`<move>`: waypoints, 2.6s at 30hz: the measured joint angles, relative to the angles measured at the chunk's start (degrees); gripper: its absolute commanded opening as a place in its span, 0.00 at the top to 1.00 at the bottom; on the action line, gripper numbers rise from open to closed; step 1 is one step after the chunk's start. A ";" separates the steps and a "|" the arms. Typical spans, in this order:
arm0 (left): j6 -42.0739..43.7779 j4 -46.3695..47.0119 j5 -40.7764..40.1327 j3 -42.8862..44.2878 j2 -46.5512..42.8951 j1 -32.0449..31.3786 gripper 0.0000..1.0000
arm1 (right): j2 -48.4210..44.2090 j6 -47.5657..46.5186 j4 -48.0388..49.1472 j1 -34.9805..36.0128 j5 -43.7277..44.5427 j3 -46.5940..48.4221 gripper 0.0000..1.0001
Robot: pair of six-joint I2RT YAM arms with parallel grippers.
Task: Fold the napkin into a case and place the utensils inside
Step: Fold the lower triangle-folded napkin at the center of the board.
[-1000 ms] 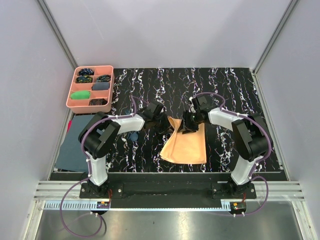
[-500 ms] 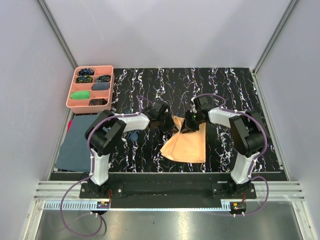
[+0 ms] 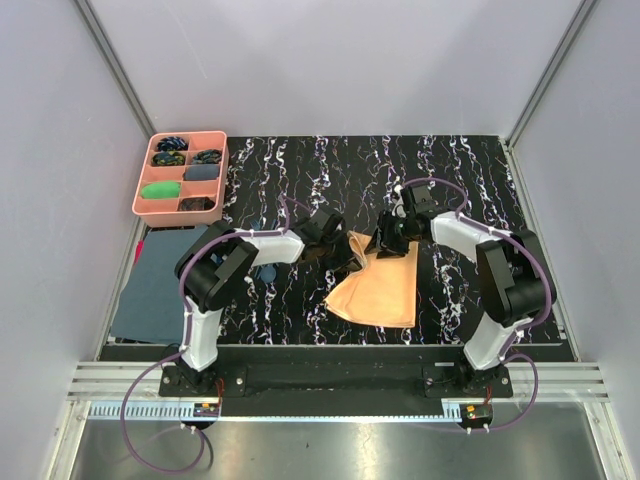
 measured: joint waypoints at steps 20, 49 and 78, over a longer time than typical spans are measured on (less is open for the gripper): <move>-0.20 0.00 -0.07 0.00 0.00 0.00 1.00 | -1.55 -3.63 2.56 0.72 -4.63 -1.92 0.50; 15.78 -1.05 2.27 -6.62 -9.33 0.48 0.27 | 3.98 -2.51 8.41 0.76 -10.51 -1.77 1.00; 26.95 -4.39 11.67 -12.09 -11.93 -0.31 0.82 | 5.97 0.92 12.85 -0.48 -15.21 -2.29 1.00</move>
